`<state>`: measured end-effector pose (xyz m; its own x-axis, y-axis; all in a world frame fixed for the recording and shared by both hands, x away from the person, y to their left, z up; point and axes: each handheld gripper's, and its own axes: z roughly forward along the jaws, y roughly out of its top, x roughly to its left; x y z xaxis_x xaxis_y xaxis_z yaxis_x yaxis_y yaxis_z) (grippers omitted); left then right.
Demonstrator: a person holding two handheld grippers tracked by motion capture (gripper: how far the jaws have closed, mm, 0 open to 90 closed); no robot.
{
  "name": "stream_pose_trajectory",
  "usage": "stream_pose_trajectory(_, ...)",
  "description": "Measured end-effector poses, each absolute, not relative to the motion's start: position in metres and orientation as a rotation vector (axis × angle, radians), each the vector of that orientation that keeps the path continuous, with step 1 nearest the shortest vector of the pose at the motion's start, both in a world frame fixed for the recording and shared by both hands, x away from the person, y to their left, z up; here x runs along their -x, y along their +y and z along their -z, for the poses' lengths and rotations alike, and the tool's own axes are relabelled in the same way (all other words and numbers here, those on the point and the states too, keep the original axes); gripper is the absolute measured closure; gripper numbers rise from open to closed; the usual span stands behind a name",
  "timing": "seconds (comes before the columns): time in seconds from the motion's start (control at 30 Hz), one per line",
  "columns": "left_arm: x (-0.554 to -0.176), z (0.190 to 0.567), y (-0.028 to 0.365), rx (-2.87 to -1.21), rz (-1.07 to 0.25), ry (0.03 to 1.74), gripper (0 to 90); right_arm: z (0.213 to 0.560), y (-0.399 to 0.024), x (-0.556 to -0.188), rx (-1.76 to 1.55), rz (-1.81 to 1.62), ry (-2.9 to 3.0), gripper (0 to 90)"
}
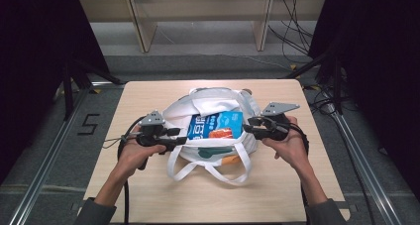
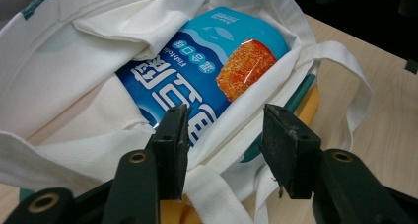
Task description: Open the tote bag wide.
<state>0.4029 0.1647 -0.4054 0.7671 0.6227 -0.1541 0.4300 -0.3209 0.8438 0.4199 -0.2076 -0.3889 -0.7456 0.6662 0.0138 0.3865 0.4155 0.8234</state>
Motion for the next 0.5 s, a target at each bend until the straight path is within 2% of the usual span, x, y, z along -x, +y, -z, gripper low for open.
stream_pose_trajectory(0.5,-0.396,0.404,0.165,-1.968,-0.232,0.798,37.6,0.392,-0.22,-0.414,-0.928,-1.258,2.301,55.7)
